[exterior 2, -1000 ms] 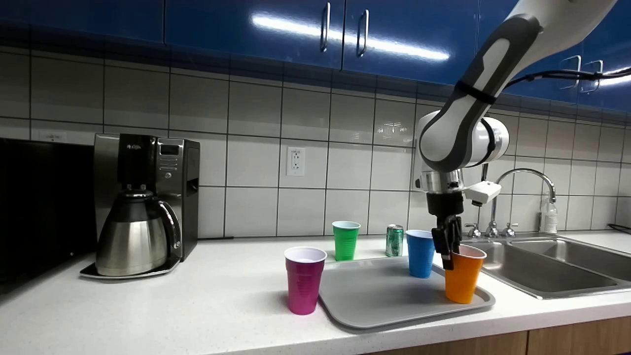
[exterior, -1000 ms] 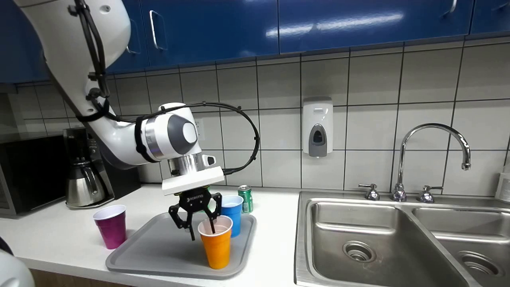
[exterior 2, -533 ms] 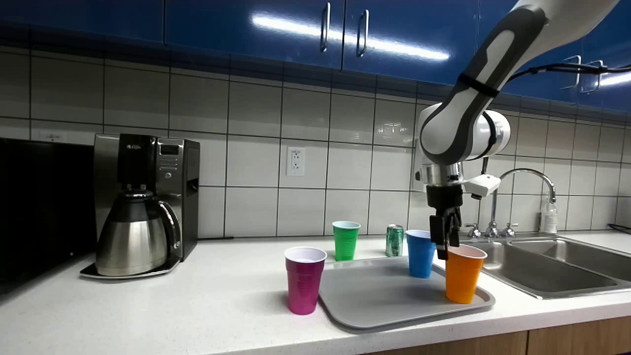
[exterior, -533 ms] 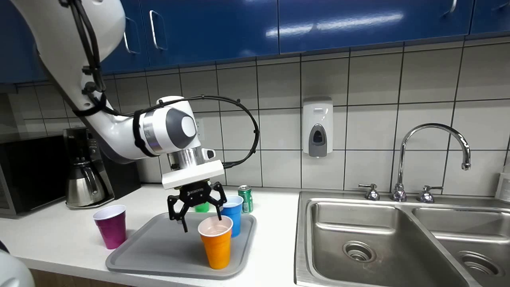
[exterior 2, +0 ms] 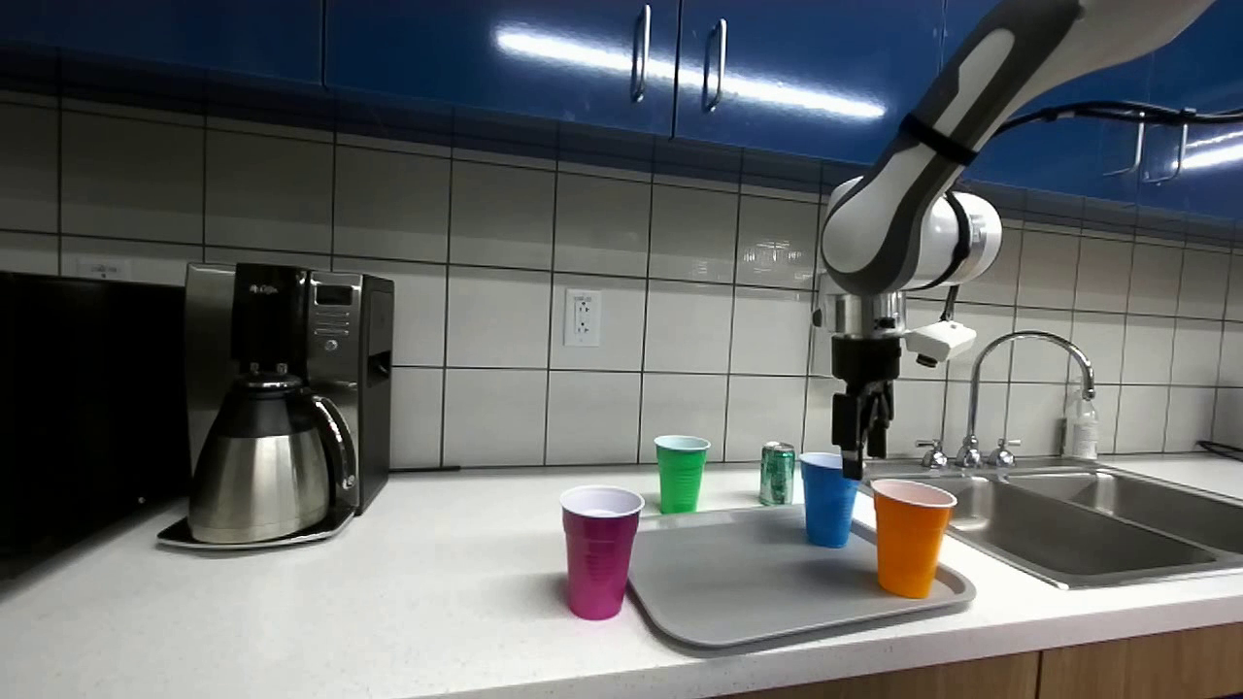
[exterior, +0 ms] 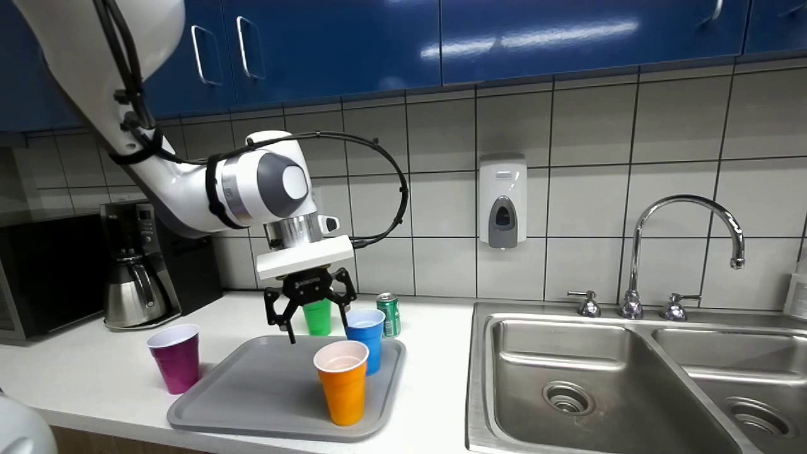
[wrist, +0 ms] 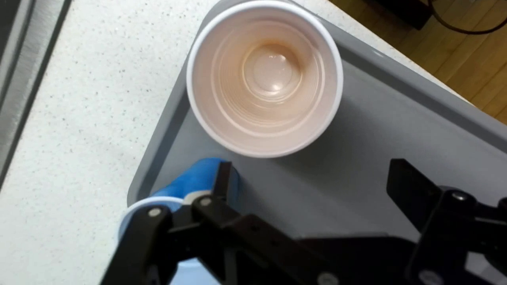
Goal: Put the cups on the tray
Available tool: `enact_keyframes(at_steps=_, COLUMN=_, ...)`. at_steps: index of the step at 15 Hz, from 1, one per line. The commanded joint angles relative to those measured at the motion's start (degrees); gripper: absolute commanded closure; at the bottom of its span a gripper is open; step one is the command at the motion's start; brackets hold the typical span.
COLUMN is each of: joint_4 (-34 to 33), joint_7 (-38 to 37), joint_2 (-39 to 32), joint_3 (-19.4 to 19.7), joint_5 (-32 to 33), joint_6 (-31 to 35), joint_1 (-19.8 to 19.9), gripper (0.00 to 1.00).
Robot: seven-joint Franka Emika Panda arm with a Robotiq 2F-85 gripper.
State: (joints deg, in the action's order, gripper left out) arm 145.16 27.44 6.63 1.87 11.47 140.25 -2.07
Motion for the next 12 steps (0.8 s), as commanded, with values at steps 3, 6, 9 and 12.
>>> enact_keyframes(at_steps=3, joint_4=-3.0, joint_7=2.1, joint_2=-0.2, joint_3=-1.0, joint_5=-2.9, joint_6=0.4, joint_1=-1.6, gripper=0.00)
enact_keyframes(at_steps=6, joint_4=-4.6, joint_7=1.9, joint_2=-1.6, joint_3=-1.7, joint_5=-2.6, joint_6=0.6, joint_1=-2.3, gripper=0.00)
enact_keyframes(at_steps=9, joint_4=-7.1, joint_7=2.3, joint_2=-4.5, joint_3=-2.4, joint_5=-3.0, joint_6=-0.1, joint_1=-2.9, gripper=0.00)
enact_keyframes(at_steps=12, joint_4=-10.3, joint_7=2.6, joint_2=-8.0, joint_3=-3.2, joint_5=-3.0, joint_6=-0.3, joint_1=-3.0, gripper=0.00)
